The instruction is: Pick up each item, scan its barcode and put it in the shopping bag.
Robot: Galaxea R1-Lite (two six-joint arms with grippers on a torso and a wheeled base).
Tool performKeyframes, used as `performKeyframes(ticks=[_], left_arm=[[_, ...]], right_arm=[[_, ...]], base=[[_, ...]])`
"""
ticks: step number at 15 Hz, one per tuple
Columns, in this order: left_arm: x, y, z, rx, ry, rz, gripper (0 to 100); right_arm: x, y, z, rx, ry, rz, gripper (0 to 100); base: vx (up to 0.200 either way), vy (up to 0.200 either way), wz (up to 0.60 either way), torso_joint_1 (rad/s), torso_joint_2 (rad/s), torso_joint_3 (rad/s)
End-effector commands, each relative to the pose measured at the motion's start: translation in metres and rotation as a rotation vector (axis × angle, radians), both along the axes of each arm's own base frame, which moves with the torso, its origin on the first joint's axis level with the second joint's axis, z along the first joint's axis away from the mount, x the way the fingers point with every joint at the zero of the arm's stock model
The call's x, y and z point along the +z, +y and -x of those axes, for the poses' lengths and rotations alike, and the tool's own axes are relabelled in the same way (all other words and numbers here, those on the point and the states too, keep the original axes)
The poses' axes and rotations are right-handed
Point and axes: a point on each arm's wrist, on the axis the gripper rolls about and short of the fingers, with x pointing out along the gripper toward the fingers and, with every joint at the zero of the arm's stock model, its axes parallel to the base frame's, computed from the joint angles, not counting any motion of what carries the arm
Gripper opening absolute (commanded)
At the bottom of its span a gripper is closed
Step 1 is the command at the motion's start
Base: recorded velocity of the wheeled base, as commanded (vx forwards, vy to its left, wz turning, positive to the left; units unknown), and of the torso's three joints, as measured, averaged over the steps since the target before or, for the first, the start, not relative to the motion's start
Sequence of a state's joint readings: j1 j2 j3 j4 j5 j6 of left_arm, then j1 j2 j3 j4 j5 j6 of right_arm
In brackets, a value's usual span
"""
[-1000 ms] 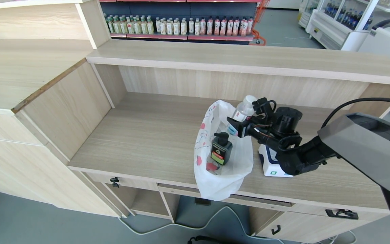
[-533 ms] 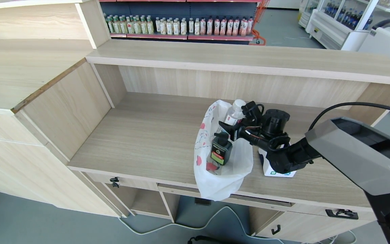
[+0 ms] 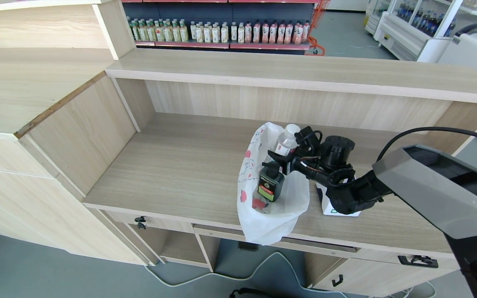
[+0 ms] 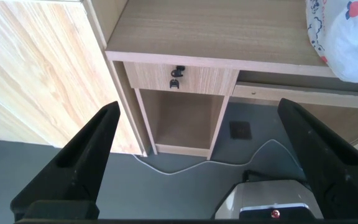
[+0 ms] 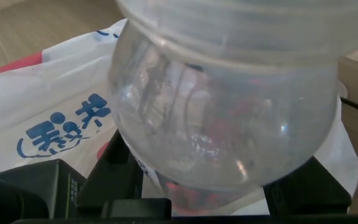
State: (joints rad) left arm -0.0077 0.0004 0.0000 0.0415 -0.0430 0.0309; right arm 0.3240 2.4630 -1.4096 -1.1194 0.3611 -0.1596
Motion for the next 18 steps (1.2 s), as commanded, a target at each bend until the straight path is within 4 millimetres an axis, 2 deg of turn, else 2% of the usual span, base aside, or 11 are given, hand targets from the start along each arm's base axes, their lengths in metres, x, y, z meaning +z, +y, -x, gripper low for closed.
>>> performKeyframes(ticks=[1, 2, 4, 6, 9, 10, 13, 16, 18], left_arm=[[0.0, 0.0, 0.0, 0.0, 0.0, 0.0, 100], [0.0, 0.0, 0.0, 0.0, 0.0, 0.0, 100], [0.0, 0.0, 0.0, 0.0, 0.0, 0.0, 100], [0.0, 0.0, 0.0, 0.0, 0.0, 0.0, 100], [0.0, 0.0, 0.0, 0.0, 0.0, 0.0, 100], [0.0, 0.0, 0.0, 0.0, 0.0, 0.0, 100], [0.0, 0.0, 0.0, 0.0, 0.0, 0.0, 100], [0.0, 0.0, 0.0, 0.0, 0.0, 0.0, 100], [0.0, 0.0, 0.0, 0.0, 0.0, 0.0, 100]], right_arm=[[-0.005, -0.002, 0.002, -0.006, 0.021, 0.008, 0], [-0.004, -0.003, 0.002, -0.006, 0.019, 0.008, 100], [0.014, -0.004, 0.005, -0.005, -0.011, -0.007, 100], [0.04, -0.008, 0.015, -0.008, -0.041, -0.024, 100], [0.082, -0.022, 0.054, 0.002, -0.063, -0.047, 100], [0.088, -0.023, 0.059, 0.008, -0.07, -0.049, 100], [0.123, -0.046, 0.108, -0.001, -0.099, -0.051, 100], [0.132, -0.08, 0.157, -0.065, -0.074, -0.039, 100], [0.133, -0.102, 0.199, -0.141, -0.052, -0.043, 100]], base=[[0.0, 0.0, 0.0, 0.0, 0.0, 0.0], [0.0, 0.0, 0.0, 0.0, 0.0, 0.0], [0.0, 0.0, 0.0, 0.0, 0.0, 0.0], [0.0, 0.0, 0.0, 0.0, 0.0, 0.0], [0.0, 0.0, 0.0, 0.0, 0.0, 0.0], [0.0, 0.0, 0.0, 0.0, 0.0, 0.0], [0.0, 0.0, 0.0, 0.0, 0.0, 0.0], [0.0, 0.0, 0.0, 0.0, 0.0, 0.0], [0.0, 0.0, 0.0, 0.0, 0.0, 0.0]])
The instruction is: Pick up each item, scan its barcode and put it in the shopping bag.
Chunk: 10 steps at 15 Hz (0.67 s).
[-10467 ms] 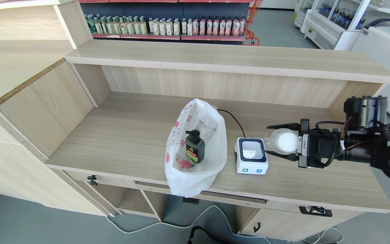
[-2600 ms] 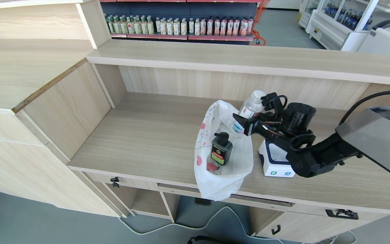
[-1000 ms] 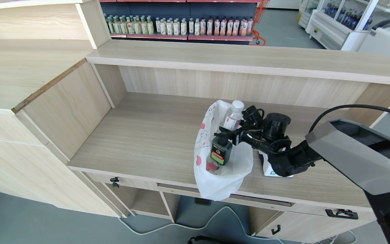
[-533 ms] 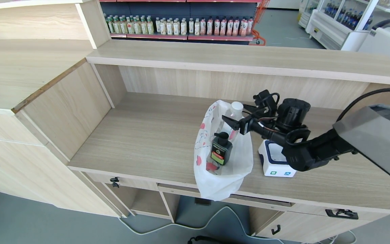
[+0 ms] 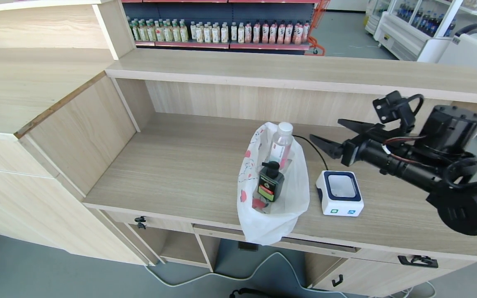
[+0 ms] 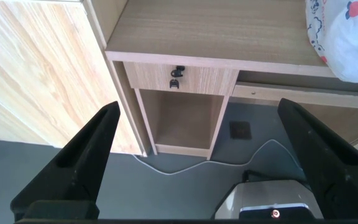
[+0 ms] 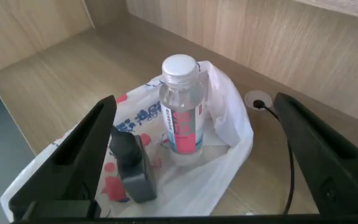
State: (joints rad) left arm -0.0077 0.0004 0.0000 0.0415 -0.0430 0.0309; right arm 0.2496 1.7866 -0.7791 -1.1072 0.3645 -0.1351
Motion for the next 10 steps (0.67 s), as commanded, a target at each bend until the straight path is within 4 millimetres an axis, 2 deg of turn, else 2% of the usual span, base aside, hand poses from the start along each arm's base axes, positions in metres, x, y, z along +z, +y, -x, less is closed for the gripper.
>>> performKeyframes(ticks=[1, 2, 3, 5, 6, 7, 9, 10], left_arm=[[0.0, 0.0, 0.0, 0.0, 0.0, 0.0, 100], [0.0, 0.0, 0.0, 0.0, 0.0, 0.0, 100], [0.0, 0.0, 0.0, 0.0, 0.0, 0.0, 100], [0.0, 0.0, 0.0, 0.0, 0.0, 0.0, 100], [0.0, 0.0, 0.0, 0.0, 0.0, 0.0, 100], [0.0, 0.0, 0.0, 0.0, 0.0, 0.0, 100], [0.0, 0.0, 0.0, 0.0, 0.0, 0.0, 100], [0.0, 0.0, 0.0, 0.0, 0.0, 0.0, 100]], right_arm=[[0.018, -0.032, 0.067, -0.116, -0.021, -0.017, 100], [0.013, -0.044, 0.107, -0.252, 0.041, -0.013, 100], [0.007, -0.052, 0.138, -0.353, 0.091, -0.003, 100], [-0.009, -0.064, 0.185, -0.458, 0.151, 0.018, 100], [-0.014, -0.066, 0.195, -0.473, 0.159, 0.021, 100], [-0.027, -0.072, 0.222, -0.507, 0.148, 0.011, 100], [-0.048, -0.078, 0.254, -0.501, 0.124, -0.01, 100], [-0.051, -0.079, 0.257, -0.501, 0.124, -0.01, 100]], base=[[0.0, 0.0, 0.0, 0.0, 0.0, 0.0], [0.0, 0.0, 0.0, 0.0, 0.0, 0.0], [0.0, 0.0, 0.0, 0.0, 0.0, 0.0], [0.0, 0.0, 0.0, 0.0, 0.0, 0.0], [0.0, 0.0, 0.0, 0.0, 0.0, 0.0], [0.0, 0.0, 0.0, 0.0, 0.0, 0.0], [0.0, 0.0, 0.0, 0.0, 0.0, 0.0], [0.0, 0.0, 0.0, 0.0, 0.0, 0.0]])
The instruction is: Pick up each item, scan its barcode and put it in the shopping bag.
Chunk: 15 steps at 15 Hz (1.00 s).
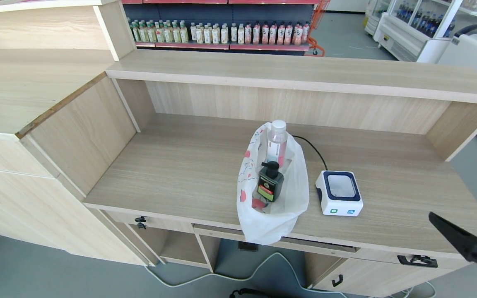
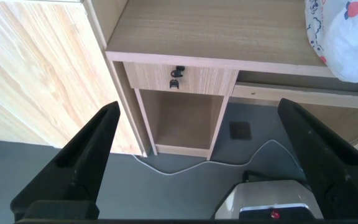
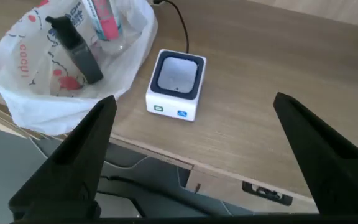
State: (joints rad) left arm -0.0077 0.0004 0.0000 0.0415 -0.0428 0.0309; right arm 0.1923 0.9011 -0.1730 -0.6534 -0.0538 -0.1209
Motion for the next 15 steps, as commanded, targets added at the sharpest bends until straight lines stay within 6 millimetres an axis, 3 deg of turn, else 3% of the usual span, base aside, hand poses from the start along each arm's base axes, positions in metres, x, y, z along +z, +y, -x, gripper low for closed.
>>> performKeyframes(ticks=[1, 4, 6, 8, 15], left_arm=[[0.0, 0.0, 0.0, 0.0, 0.0, 0.0, 100], [0.0, 0.0, 0.0, 0.0, 0.0, 0.0, 100], [0.0, 0.0, 0.0, 0.0, 0.0, 0.0, 100], [0.0, 0.0, 0.0, 0.0, 0.0, 0.0, 100], [0.0, 0.0, 0.0, 0.0, 0.0, 0.0, 100]], right_arm=[[-0.04, -0.014, 0.07, -0.017, -0.104, -0.025, 100], [-0.063, -0.017, 0.102, -0.002, -0.14, -0.027, 100], [-0.072, -0.017, 0.109, -0.091, -0.136, -0.026, 100], [-0.085, -0.016, 0.115, -0.137, -0.108, -0.038, 100], [-0.09, -0.017, 0.118, -0.121, -0.088, -0.124, 100]], base=[[0.0, 0.0, 0.0, 0.0, 0.0, 0.0], [0.0, 0.0, 0.0, 0.0, 0.0, 0.0], [0.0, 0.0, 0.0, 0.0, 0.0, 0.0], [0.0, 0.0, 0.0, 0.0, 0.0, 0.0], [0.0, 0.0, 0.0, 0.0, 0.0, 0.0]])
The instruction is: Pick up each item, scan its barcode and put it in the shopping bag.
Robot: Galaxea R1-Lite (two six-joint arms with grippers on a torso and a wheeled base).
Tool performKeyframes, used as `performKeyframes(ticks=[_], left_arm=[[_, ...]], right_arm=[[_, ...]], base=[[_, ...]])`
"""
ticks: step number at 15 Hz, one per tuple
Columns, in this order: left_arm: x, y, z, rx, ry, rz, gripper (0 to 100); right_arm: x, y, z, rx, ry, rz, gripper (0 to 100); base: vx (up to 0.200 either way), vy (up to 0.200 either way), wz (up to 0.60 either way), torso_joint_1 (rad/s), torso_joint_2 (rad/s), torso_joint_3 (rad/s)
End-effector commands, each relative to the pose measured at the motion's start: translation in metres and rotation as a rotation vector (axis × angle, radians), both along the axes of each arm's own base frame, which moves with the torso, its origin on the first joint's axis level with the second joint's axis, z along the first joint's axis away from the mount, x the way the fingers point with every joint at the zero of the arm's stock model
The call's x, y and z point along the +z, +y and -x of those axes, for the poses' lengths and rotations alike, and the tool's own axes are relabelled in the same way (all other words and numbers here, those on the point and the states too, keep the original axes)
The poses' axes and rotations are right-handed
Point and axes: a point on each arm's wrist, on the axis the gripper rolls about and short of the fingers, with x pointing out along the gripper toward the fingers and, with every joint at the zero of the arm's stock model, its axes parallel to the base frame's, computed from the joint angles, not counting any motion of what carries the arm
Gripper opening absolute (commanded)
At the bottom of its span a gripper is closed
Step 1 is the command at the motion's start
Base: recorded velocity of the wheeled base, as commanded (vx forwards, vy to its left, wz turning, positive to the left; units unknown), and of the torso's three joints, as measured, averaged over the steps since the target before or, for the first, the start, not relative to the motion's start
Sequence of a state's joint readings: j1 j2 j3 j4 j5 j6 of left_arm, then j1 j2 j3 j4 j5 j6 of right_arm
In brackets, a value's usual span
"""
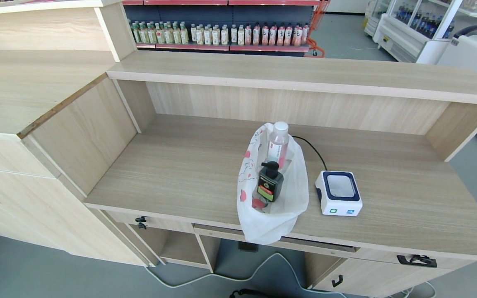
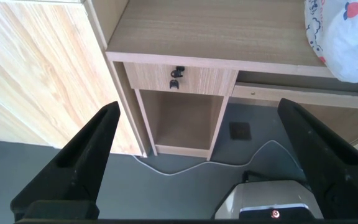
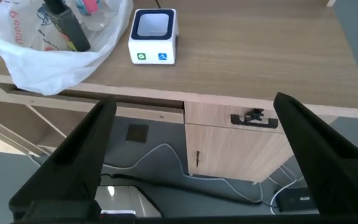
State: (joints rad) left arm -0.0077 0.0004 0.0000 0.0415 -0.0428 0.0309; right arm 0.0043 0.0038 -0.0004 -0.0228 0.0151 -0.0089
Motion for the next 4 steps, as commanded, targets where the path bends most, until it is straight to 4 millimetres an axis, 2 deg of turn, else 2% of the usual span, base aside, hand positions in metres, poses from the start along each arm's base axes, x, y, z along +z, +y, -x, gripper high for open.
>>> performKeyframes(ticks=[1, 4], left_arm=[[0.0, 0.0, 0.0, 0.0, 0.0, 0.0, 100], [0.0, 0.0, 0.0, 0.0, 0.0, 0.0, 100]], right_arm=[[-0.0002, 0.0, 0.0003, 0.001, -0.004, -0.001, 100], [-0.0003, 0.0, 0.0003, 0.0, -0.002, 0.009, 100]], base=[[0.0, 0.0, 0.0, 0.0, 0.0, 0.0], [0.0, 0.0, 0.0, 0.0, 0.0, 0.0]])
